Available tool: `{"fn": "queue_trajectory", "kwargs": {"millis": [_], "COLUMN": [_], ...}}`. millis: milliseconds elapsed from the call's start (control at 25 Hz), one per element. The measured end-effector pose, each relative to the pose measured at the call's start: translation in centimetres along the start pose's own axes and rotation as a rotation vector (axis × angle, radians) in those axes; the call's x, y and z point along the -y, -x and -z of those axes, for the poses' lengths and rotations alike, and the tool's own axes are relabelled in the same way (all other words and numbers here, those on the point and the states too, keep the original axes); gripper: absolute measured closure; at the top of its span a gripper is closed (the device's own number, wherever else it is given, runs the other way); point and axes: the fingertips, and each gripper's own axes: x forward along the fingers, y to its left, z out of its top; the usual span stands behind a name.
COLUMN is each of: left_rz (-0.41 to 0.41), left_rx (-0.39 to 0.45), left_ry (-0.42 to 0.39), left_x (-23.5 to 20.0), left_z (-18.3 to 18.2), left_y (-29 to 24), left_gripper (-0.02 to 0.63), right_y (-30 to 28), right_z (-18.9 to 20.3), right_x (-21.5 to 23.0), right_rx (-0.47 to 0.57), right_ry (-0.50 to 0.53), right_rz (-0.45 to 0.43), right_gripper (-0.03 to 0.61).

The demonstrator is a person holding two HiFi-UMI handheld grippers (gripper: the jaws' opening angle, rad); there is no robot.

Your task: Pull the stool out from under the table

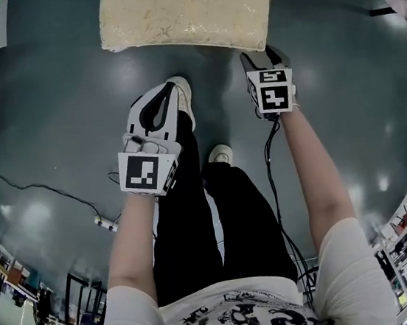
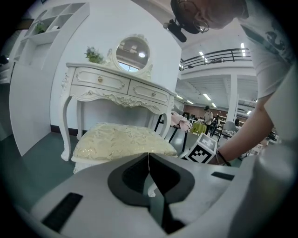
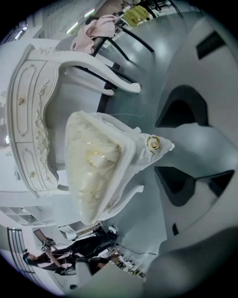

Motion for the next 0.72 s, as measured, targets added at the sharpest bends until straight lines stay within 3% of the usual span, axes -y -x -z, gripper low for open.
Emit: {"fn": "queue_trajectory", "kwargs": {"millis": [160, 440, 720], "left_rz": [-0.005, -0.017, 0.011], "left_rx": [0.01, 0.052, 0.101], "left_ry": [0.006, -0.012, -0.039], "left_x": [-0.5, -1.9, -2.7], "left_z": [-3.7, -13.3, -23.7], "left_y": [0.3, -0.2, -1.0], "left_gripper": [0.592, 0.592, 0.592], "right_y": [5.3, 13.4, 20.2], "right_z": [-2.0, -9.8, -20.6], "right_x": [-0.5, 0.7, 1.5], "right_rx": [0.039, 0.127, 0.204], "right_ry": [-0.046, -0.054, -0.054], "right_rz": [-0.03, 0.054, 0.095], "right_gripper": [0.326, 0.528, 0.561]}}
